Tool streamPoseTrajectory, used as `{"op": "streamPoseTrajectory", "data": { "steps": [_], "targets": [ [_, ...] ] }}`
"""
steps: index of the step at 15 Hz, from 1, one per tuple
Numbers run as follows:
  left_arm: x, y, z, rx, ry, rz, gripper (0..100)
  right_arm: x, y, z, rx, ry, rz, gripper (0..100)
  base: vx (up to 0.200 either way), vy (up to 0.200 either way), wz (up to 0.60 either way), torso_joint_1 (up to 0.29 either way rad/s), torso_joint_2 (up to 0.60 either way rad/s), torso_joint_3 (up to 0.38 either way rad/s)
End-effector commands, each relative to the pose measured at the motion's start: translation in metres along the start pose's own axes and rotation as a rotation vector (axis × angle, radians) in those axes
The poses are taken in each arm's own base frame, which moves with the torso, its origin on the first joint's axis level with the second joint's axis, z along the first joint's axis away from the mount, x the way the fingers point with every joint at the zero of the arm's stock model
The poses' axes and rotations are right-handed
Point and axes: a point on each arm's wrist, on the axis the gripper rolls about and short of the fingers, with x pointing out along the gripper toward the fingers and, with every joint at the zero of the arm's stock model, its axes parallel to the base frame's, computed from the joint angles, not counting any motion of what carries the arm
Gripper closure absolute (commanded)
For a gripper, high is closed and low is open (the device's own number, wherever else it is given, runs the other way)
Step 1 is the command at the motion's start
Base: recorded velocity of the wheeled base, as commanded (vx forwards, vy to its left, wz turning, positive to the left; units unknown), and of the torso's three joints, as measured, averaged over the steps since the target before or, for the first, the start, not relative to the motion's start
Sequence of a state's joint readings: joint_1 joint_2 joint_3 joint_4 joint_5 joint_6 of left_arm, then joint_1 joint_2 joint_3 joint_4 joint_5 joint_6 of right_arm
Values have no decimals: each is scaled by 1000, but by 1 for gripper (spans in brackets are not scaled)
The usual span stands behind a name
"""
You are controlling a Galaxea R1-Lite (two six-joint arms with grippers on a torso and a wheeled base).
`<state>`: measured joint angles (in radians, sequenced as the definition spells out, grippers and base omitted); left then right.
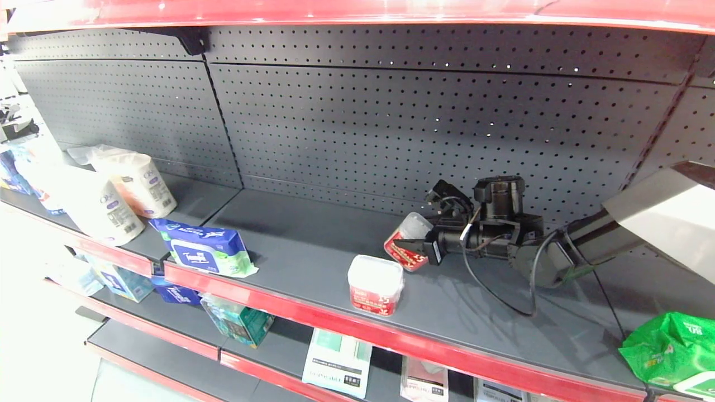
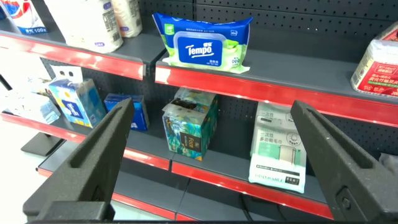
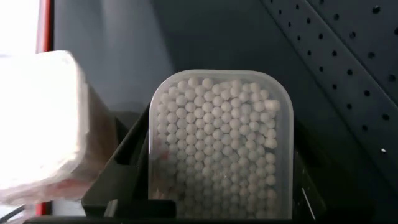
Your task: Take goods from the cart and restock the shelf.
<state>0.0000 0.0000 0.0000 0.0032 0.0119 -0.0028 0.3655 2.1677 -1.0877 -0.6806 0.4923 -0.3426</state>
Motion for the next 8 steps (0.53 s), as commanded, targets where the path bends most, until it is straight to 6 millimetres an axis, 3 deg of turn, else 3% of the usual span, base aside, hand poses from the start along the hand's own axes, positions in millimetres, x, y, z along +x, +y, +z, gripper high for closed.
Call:
{"op": "streamPoseTrajectory", "data": {
  "steps": [1, 8],
  "targets": [
    [0, 0, 0, 0, 1, 0, 0, 5, -2, -2, -2, 1, 0, 100, 0, 0, 0, 0, 0, 0],
    [0, 0, 0, 0, 1, 0, 0, 4, -1, -5, -21, 18, -18, 100, 0, 0, 0, 0, 0, 0]
  ]
}}
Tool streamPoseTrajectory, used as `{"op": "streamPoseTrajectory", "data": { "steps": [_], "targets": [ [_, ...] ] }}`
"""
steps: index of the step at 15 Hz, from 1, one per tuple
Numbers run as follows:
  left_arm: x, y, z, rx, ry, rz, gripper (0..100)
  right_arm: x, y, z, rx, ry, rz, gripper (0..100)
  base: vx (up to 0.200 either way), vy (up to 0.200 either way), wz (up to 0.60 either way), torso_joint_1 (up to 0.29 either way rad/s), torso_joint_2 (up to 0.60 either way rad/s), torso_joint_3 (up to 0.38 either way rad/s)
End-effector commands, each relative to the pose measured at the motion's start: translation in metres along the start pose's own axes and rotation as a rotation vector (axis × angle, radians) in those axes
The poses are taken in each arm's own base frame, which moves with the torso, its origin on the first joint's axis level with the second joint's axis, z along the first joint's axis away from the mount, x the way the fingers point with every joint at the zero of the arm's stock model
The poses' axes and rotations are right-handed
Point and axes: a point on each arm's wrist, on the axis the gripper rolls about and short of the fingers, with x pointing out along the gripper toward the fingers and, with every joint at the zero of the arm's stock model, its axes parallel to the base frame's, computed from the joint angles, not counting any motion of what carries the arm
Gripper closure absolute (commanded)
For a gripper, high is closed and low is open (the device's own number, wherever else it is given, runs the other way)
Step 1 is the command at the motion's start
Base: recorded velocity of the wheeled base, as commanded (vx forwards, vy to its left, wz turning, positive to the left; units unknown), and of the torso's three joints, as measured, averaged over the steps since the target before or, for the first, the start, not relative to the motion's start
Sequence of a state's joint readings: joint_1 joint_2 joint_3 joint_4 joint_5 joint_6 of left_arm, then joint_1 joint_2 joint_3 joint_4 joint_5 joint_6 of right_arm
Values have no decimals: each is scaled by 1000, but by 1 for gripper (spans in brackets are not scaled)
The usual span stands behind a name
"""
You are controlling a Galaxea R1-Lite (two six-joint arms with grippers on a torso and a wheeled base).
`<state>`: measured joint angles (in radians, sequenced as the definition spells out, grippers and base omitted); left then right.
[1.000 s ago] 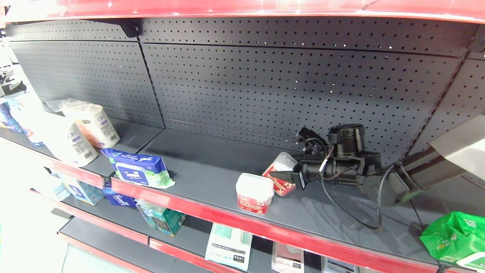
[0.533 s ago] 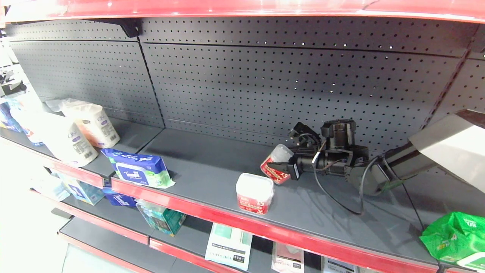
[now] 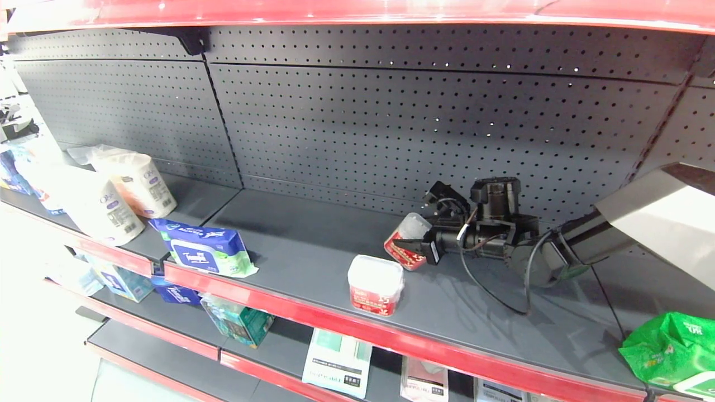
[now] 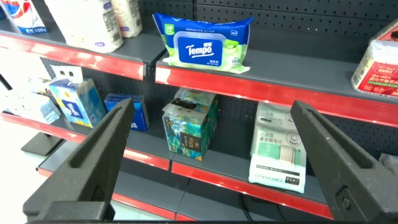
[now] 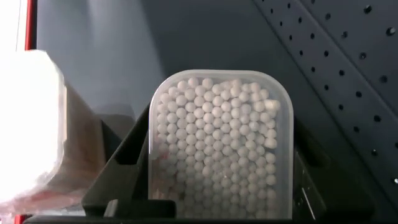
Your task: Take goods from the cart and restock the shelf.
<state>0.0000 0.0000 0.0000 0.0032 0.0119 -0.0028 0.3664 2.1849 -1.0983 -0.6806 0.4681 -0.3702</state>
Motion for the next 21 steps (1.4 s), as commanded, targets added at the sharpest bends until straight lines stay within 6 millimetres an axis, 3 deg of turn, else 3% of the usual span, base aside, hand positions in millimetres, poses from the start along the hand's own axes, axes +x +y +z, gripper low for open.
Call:
{"op": "streamPoseTrajectory", "data": {
  "steps": [1, 7, 8, 21],
  "targets": [
    [0, 0, 0, 0, 1, 0, 0, -1, 2, -3, -12, 11, 4, 100, 0, 0, 0, 0, 0, 0],
    [0, 0, 0, 0, 1, 0, 0, 0, 4, -6, -24, 18, 10, 100, 0, 0, 0, 0, 0, 0],
    [0, 0, 0, 0, 1, 0, 0, 0, 3, -5, -25, 16, 10, 0, 0, 0, 0, 0, 0, 0],
    [0, 0, 0, 0, 1, 0, 0, -11, -1, -10, -2, 36, -13, 0, 0, 0, 0, 0, 0, 0]
  ]
}}
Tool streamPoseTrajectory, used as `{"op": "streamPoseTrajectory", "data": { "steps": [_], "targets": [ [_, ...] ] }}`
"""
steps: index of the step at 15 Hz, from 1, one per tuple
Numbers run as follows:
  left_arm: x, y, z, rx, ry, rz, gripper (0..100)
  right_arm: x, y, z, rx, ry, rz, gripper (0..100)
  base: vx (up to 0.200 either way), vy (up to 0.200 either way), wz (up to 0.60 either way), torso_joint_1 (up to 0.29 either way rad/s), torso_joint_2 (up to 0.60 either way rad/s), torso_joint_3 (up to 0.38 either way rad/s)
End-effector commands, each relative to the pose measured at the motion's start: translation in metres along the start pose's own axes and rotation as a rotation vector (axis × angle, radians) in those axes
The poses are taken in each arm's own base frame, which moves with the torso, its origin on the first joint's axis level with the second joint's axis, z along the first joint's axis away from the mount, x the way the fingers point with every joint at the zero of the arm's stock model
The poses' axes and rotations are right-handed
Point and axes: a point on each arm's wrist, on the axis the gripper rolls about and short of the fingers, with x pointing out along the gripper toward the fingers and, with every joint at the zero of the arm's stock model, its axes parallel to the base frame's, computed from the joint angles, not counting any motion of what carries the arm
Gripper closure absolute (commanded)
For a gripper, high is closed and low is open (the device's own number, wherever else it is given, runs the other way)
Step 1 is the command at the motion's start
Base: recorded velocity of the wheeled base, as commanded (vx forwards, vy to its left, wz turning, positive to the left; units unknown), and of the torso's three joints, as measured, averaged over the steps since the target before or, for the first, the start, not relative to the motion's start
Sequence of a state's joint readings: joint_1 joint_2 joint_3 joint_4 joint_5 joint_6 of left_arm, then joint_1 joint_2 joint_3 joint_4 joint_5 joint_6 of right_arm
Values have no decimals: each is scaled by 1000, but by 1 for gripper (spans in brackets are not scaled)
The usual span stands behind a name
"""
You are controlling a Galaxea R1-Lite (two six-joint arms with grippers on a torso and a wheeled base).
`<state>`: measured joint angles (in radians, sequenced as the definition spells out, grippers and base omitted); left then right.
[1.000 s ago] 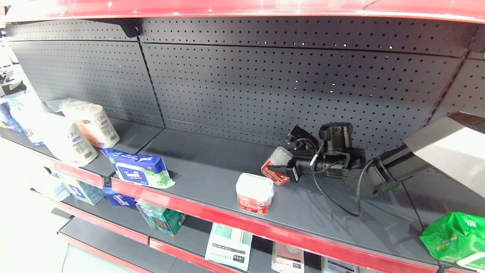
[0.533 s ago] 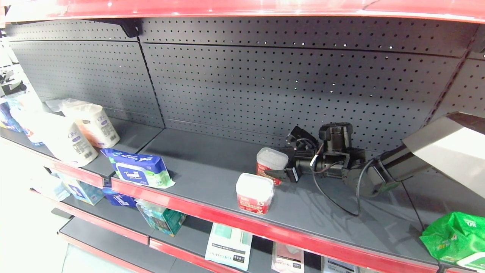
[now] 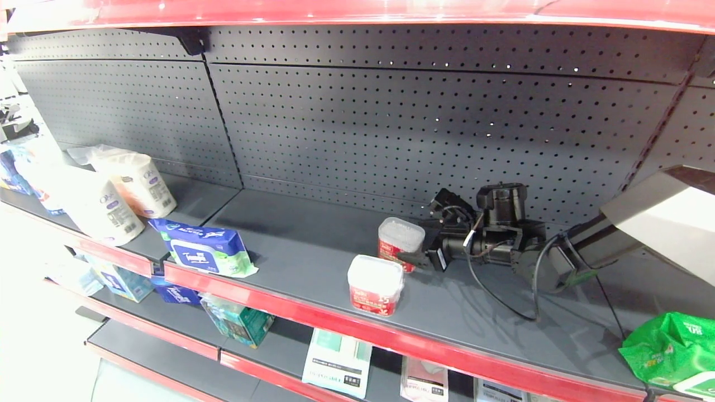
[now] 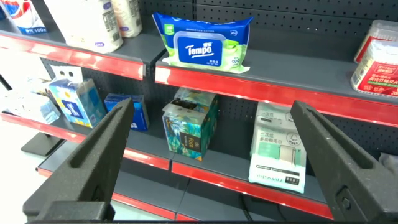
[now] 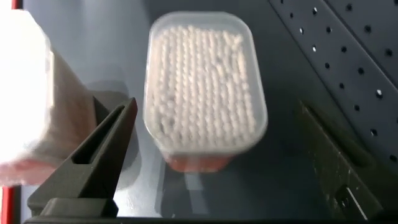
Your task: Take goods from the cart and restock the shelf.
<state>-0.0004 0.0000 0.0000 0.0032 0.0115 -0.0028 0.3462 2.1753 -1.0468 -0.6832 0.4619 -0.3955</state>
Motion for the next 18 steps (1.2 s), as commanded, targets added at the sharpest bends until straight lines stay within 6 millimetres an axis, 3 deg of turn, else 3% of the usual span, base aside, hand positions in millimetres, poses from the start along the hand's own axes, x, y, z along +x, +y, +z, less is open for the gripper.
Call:
{"op": "streamPoseTrajectory", "data": {
  "steps": [1, 18],
  "targets": [
    [0, 0, 0, 0, 1, 1, 0, -3, 0, 2, -4, -6, -2, 0, 0, 0, 0, 0, 0, 0],
    [0, 0, 0, 0, 1, 1, 0, 18, -2, -17, 20, -7, 92, 0, 0, 0, 0, 0, 0, 0]
  ]
}}
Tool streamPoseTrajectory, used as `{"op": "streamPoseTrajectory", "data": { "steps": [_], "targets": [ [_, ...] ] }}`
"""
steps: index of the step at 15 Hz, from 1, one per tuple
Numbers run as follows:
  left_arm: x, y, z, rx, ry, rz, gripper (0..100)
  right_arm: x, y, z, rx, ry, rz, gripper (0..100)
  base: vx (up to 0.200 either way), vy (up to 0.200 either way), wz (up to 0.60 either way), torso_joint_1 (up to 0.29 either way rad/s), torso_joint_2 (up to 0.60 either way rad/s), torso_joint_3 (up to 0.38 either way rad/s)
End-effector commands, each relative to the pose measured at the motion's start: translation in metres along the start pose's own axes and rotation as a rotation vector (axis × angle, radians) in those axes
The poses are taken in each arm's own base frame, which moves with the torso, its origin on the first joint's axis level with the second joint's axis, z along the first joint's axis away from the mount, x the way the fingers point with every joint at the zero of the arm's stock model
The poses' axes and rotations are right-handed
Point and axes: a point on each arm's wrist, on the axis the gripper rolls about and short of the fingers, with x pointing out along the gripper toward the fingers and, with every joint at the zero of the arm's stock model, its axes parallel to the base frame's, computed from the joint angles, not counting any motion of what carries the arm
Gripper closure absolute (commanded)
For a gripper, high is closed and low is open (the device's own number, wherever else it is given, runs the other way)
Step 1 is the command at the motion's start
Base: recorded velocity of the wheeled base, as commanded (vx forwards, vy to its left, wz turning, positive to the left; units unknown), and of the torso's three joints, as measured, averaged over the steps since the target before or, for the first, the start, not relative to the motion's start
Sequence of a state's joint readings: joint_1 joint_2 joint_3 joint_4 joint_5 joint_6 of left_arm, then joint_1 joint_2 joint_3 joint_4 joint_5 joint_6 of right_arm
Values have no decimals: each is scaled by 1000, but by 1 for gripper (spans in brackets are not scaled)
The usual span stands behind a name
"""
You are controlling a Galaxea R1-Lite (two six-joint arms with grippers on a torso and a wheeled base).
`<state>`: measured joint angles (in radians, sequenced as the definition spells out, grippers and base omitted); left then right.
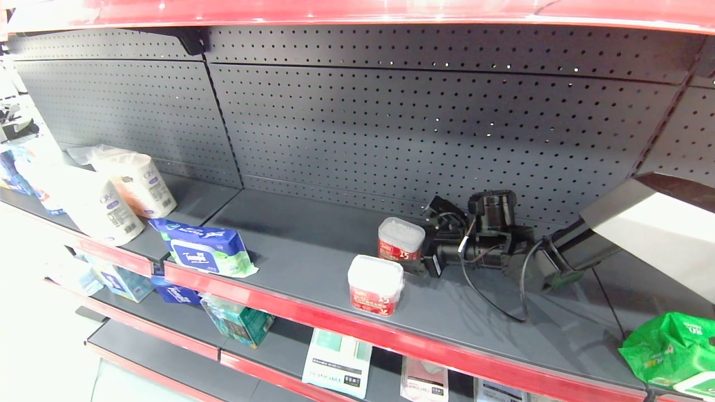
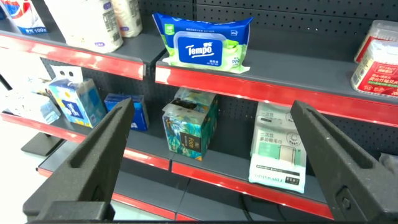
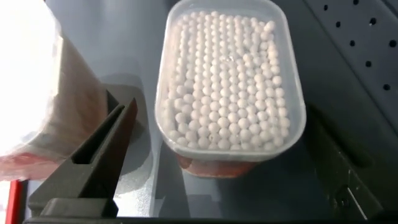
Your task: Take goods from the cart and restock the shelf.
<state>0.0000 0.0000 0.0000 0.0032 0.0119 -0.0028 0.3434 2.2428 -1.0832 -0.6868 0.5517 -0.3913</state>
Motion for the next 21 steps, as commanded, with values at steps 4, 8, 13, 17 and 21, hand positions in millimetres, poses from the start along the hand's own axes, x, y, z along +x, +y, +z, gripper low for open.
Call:
{"op": "streamPoseTrajectory", "data": {
  "steps": [4, 8, 13, 17, 21],
  "targets": [
    [0, 0, 0, 0, 1, 0, 0, 7, -4, 1, 36, -13, -3, 0, 0, 0, 0, 0, 0, 0],
    [0, 0, 0, 0, 1, 0, 0, 10, -5, 0, 36, -14, -2, 0, 0, 0, 0, 0, 0, 0],
    [0, 0, 0, 0, 1, 0, 0, 13, -8, 2, 29, -24, -6, 0, 0, 0, 0, 0, 0, 0],
    [0, 0, 0, 0, 1, 0, 0, 16, -7, 0, 30, -19, -1, 0, 0, 0, 0, 0, 0, 0],
    [0, 0, 0, 0, 1, 0, 0, 17, -4, 0, 28, -19, 7, 0, 0, 0, 0, 0, 0, 0]
  ]
}}
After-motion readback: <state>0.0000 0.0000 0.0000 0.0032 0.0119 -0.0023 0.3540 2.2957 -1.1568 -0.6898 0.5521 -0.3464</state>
